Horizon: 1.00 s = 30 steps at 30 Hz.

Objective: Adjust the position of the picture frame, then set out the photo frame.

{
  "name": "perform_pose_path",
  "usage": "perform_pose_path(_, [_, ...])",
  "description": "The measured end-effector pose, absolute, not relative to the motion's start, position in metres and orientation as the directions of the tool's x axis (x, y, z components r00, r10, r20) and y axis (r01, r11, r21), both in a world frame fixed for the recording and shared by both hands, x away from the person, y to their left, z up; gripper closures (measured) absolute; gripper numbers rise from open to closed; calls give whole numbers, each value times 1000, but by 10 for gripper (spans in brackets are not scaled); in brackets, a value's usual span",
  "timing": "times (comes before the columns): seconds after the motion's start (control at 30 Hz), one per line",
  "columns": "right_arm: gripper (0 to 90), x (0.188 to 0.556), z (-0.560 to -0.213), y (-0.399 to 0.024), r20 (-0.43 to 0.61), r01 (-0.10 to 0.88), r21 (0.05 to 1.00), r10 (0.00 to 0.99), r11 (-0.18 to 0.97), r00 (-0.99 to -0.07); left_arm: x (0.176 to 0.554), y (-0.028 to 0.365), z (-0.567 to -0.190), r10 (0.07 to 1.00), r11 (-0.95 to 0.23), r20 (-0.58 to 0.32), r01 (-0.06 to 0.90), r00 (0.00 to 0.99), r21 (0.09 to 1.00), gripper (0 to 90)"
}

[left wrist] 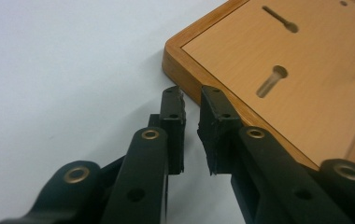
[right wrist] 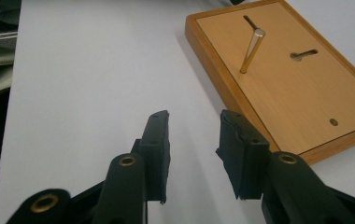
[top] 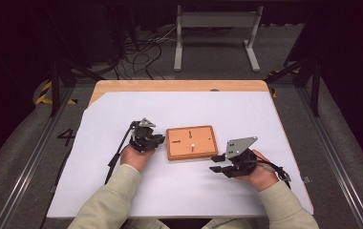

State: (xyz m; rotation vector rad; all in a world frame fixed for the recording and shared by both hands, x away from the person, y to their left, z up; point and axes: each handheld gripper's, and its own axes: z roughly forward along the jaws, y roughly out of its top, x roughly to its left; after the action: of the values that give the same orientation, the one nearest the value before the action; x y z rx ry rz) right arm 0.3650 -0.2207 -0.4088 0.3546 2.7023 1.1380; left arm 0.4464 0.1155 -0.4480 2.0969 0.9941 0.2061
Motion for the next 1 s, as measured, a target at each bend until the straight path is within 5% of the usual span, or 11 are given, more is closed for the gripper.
perform_pose_path(0.4, [615,370,-395,-213,-111,195,764,423,615,-899,414,142,-421,680,-411,-135,527,721,744,635])
perform_pose_path(1.0, [613,410,-408,-174,-116,166,730,359,663,-926,399,165,-428,691,-407,-149,551,707,728,587])
